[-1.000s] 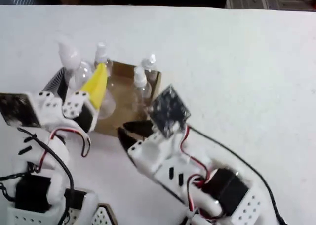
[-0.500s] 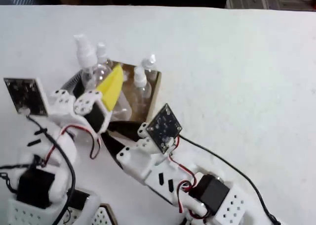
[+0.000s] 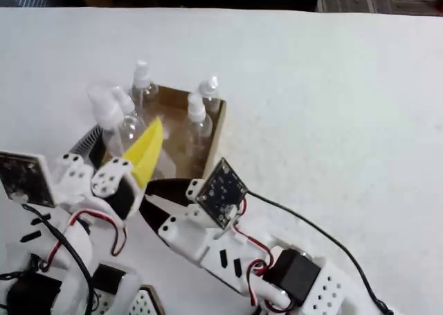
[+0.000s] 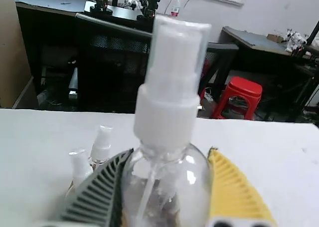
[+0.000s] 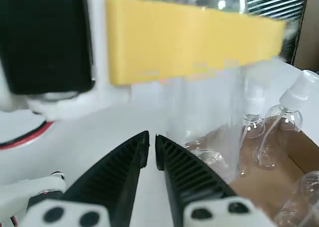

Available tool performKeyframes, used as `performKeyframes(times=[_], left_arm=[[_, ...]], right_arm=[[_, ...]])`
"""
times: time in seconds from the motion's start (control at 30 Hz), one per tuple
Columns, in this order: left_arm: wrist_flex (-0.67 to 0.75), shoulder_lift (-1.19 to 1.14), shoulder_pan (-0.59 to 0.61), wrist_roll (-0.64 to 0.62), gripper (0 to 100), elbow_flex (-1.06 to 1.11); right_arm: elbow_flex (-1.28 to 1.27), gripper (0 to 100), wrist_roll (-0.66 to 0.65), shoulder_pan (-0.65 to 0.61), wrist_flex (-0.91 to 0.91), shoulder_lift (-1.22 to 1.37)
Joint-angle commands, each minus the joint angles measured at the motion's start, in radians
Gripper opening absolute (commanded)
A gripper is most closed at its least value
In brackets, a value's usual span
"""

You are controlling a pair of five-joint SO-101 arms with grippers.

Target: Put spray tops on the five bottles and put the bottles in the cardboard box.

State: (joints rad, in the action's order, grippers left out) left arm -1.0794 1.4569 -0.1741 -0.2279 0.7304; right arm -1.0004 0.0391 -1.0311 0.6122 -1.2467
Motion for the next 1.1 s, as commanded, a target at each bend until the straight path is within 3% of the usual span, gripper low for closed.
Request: performKeyframes(times=[0.0, 0.77, 0.9, 1.07], left_arm=[[-0.054, 0.036, -0.024, 0.040, 2, -0.021], [-0.149, 0.093, -0.022, 0.044, 2, -0.041], [-0.143, 0.091, -0.001, 0.046, 2, -0.020], [0.068, 0.091, 0.124, 0.118, 2, 0.161]], right_arm=[[0.008, 1.6, -0.009, 0.005, -0.022, -0.007], [-0.031, 1.6, -0.012, 0.058, -0.022, -0.018], [-0.048, 1.6, -0.012, 0.058, 0.064, -0.018], [-0.054, 1.6, -0.012, 0.070, 0.274, -0.039]])
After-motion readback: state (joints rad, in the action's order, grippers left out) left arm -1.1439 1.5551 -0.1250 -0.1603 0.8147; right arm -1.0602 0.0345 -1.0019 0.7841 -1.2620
